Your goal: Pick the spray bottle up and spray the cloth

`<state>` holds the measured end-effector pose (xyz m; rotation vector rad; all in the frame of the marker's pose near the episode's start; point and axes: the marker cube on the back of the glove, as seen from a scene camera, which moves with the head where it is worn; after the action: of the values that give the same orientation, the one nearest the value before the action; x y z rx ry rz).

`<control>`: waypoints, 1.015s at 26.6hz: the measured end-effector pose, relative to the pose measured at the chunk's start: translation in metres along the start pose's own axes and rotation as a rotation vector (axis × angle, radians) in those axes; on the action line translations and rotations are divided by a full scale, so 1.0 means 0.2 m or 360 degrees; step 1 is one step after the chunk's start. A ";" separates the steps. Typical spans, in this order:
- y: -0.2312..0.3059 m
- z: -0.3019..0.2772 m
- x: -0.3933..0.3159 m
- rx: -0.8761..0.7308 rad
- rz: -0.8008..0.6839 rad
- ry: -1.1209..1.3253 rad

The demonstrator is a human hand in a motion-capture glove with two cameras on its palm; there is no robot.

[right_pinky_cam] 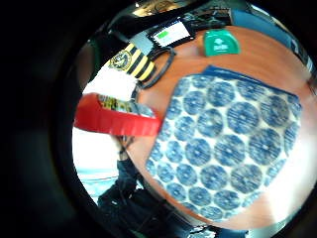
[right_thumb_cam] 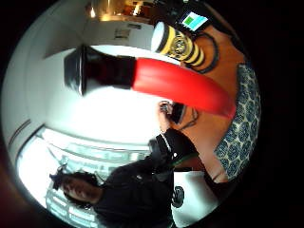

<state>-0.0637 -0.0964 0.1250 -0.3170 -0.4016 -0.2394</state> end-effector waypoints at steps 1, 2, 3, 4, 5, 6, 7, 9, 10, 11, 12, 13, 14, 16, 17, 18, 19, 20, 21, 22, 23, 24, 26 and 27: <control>0.03 -0.03 0.00 0.0002 -0.0005 0.0057; 0.07 -0.05 0.00 0.0003 -0.0014 0.0113; 0.10 -0.08 0.00 0.0004 -0.0030 0.0171; 0.14 -0.10 -0.01 0.0003 -0.0051 0.0233; 0.18 -0.12 -0.02 -0.0001 -0.0076 0.0298; 0.22 -0.14 -0.04 -0.0008 -0.0104 0.0367; 0.27 -0.16 -0.06 -0.0015 -0.0134 0.0439; 0.34 -0.18 -0.12 -0.0022 -0.0204 0.0581; 0.38 -0.19 -0.15 -0.0021 -0.0242 0.0647; 0.42 -0.19 -0.19 -0.0022 -0.0280 0.0710; 0.45 -0.19 -0.23 -0.0028 -0.0315 0.0768; 0.48 -0.19 -0.26 -0.0040 -0.0348 0.0818; 0.51 -0.19 -0.30 -0.0058 -0.0379 0.0859; 0.57 -0.18 -0.36 -0.0095 -0.0436 0.0913; 0.59 -0.17 -0.38 -0.0108 -0.0462 0.0931; 0.62 -0.17 -0.40 -0.0118 -0.0483 0.0948; 0.64 -0.17 -0.42 -0.0124 -0.0499 0.0964; 0.65 -0.16 -0.43 -0.0129 -0.0509 0.0981; 0.67 -0.16 -0.43 -0.0132 -0.0514 0.0995; 0.68 -0.15 -0.44 -0.0135 -0.0515 0.1007; 0.69 -0.15 -0.44 -0.0138 -0.0514 0.1016; 0.69 -0.14 -0.44 -0.0141 -0.0511 0.1021; 0.69 -0.14 -0.43 -0.0147 -0.0506 0.1022; 0.69 -0.14 -0.42 -0.0149 -0.0504 0.1020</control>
<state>-0.0899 0.0355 0.0302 -0.2505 0.1979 -0.6488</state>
